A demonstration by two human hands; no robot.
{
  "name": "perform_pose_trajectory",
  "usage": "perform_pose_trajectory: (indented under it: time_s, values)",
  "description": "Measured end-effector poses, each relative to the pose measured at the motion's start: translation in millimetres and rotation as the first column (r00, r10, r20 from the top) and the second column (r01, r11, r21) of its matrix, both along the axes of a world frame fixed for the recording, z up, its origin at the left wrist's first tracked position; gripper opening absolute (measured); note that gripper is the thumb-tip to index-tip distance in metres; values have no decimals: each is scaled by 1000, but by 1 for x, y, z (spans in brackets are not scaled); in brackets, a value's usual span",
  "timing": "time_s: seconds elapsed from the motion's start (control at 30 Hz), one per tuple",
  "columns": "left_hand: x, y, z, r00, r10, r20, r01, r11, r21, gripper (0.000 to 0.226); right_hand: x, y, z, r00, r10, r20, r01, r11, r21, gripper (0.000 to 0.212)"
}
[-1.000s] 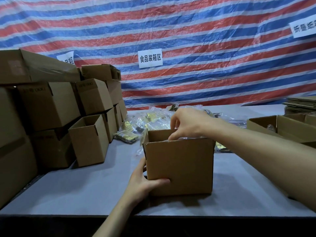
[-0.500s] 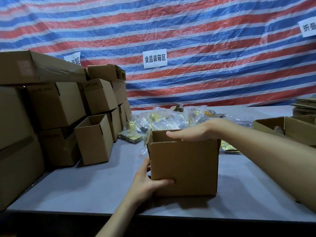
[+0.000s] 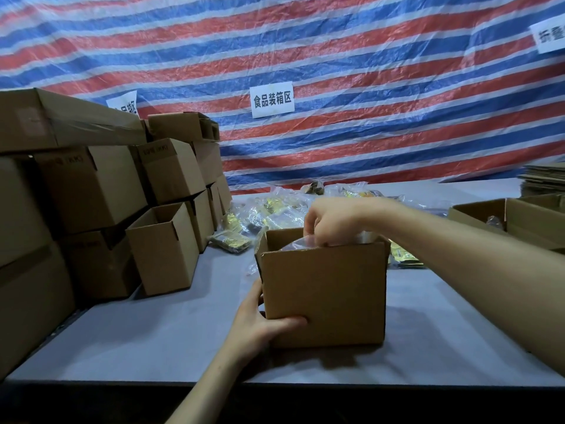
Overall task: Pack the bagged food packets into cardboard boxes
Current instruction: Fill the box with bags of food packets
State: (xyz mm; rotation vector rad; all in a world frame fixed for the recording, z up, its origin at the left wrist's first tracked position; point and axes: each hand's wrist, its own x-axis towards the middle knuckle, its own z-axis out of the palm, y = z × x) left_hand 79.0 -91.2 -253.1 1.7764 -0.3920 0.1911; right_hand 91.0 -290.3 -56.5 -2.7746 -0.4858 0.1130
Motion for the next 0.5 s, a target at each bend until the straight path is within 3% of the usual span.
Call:
perform_pose_trajectory:
  time_s: [0.13,0.23,0.3,0.4,0.5]
  values:
    - [0,0,0,1000,-6,-9,6,1000,-9,94,-5,1,-10,971,-26,238,39,998,-49,20]
    - [0,0,0,1000,-7,-13,7,1000,-11,99,-4,2,-14,938,-26,346,72,990,-121,15]
    - [0,1,-1,1000,-2,-11,2,1000,-5,99,-2,2,-10,976,-13,216,39,993,-116,12]
    - [0,1,0,1000,2,-3,-3,1000,-5,97,1,2,-11,1000,-28,-9,26,987,-156,53]
    - [0,1,-1,1000,-1,6,1,1000,0,90,1,-2,-19,977,-32,-213,18,998,-67,72]
